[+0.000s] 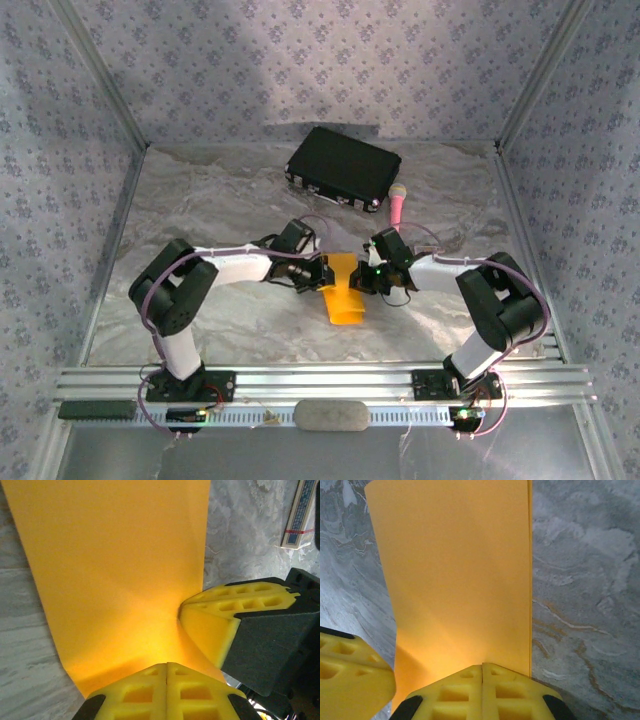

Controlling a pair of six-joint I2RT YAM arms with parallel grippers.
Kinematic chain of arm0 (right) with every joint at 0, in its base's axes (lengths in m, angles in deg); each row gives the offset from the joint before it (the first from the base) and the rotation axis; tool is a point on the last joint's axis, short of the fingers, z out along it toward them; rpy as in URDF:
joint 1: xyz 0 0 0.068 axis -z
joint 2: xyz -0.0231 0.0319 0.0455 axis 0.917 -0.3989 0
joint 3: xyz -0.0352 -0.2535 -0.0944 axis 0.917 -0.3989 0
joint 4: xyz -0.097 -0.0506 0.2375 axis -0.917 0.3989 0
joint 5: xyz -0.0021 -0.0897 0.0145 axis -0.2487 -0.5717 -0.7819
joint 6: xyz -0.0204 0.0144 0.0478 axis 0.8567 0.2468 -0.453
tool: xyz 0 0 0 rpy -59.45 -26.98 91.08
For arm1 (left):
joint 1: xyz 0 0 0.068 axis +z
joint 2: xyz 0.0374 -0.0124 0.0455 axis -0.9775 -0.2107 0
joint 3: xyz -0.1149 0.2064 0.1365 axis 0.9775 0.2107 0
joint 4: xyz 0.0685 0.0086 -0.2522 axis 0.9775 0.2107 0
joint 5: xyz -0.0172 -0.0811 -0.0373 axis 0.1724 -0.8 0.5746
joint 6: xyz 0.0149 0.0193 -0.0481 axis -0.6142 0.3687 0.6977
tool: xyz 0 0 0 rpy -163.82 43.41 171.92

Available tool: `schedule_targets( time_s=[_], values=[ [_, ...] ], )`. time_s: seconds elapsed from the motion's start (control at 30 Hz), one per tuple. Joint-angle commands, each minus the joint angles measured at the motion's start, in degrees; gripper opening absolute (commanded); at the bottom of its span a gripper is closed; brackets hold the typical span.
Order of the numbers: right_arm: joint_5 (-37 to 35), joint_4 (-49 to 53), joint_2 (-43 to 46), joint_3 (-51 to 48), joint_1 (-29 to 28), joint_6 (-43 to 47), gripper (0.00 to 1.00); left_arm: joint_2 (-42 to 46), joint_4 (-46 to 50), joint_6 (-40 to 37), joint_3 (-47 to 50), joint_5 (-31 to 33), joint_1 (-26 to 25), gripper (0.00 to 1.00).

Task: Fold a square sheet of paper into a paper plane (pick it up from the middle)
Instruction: First fold the square sheet of paper in half at the center of the table.

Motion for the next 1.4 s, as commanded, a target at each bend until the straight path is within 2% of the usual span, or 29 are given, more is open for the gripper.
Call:
schedule_targets(
  time_s=[0.0, 0.13, 0.5, 0.73, 0.87, 1.07, 1.37],
  values=[
    [-4.93, 5.92, -0.79, -2.29, -0.01, -0.60, 0.00, -0.92, -5.57, 2.23, 1.66, -1.61, -0.79, 0.00],
    [-5.02, 5.79, -0.74, -2.56, -0.04, -0.59, 0.00, -2.01, -5.73, 2.01, 3.14, -1.45, -0.75, 0.00],
    [-5.02, 5.83, -0.52, -3.13, 0.27, -0.26, 0.00, -1.70, -5.97, -1.39, 10.39, 3.80, -0.68, 0.00],
    [-5.08, 5.82, -0.01, -3.36, 0.42, -0.33, 0.00, 5.65, -1.20, 0.93, 6.62, 5.79, -1.01, 0.00],
    [-5.18, 5.96, 0.44, -3.41, 0.55, -0.29, 0.00, 8.33, -3.11, 3.83, 6.34, 4.95, -1.41, 0.00],
    [-5.02, 6.23, 0.80, -3.93, 1.28, 0.08, 0.00, 5.72, -8.05, 6.13, 7.30, 1.79, -4.16, 0.00],
    [-5.01, 5.82, 0.71, -4.20, 1.24, -0.13, 0.00, 2.00, -9.14, 5.34, 11.19, 2.84, -5.00, 0.00]
  ],
)
